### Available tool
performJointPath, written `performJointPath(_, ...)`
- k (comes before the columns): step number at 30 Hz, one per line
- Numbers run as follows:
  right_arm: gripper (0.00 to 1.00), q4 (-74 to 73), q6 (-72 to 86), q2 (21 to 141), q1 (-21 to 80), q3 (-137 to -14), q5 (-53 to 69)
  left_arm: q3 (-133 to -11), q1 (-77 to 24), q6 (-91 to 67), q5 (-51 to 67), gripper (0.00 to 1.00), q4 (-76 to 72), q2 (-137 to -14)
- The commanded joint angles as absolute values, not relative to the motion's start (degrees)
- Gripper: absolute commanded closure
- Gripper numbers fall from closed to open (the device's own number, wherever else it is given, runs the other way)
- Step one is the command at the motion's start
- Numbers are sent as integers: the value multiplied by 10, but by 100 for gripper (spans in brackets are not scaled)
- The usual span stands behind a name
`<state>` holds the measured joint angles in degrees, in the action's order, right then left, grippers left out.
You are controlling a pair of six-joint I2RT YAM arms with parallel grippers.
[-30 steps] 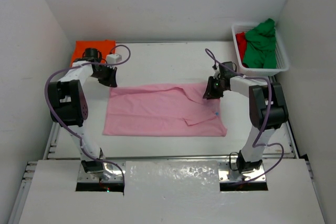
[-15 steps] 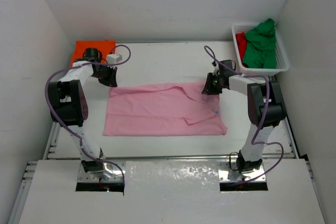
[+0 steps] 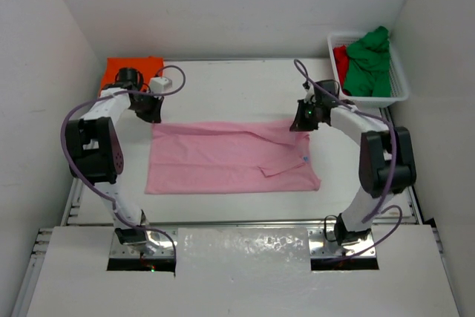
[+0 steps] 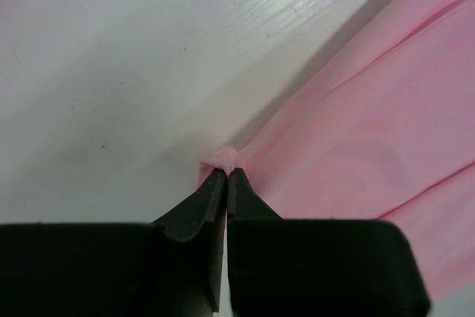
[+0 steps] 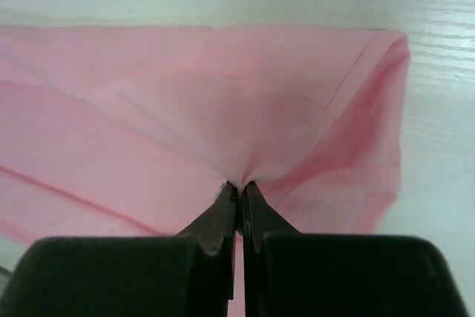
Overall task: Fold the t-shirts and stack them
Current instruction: Grap the side of the flattened tshirt furthest away from the robot with both arms, then fold the other side of the tshirt into a rectangle
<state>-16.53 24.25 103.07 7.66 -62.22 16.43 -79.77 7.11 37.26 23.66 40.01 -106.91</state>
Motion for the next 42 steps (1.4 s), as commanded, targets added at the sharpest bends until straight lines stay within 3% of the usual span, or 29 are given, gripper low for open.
performJointPath(1, 100, -223, 208, 941, 70, -614, 168, -779, 68, 434, 228, 100, 406, -1005)
performJointPath(8, 100, -275, 196, 883, 66, -571, 214, -718, 68, 471, 222, 100, 431, -973)
performJointPath(20, 100, -327, 181, 882, 64, -565, 244, -641, 67, 488, 197, 99, 432, -947)
performJointPath(23, 100, -312, 188, 890, 64, -545, 250, -622, 67, 501, 191, 79, 439, -951)
performJointPath(29, 100, -314, 179, 910, 64, -544, 248, -643, 67, 556, 165, 64, 514, -953)
performJointPath(36, 100, -307, 181, 911, 64, -547, 256, -723, 66, 559, 161, 61, 563, -941)
performJointPath(42, 100, -326, 178, 932, 63, -570, 248, -806, 48, 633, 136, 47, 655, -936)
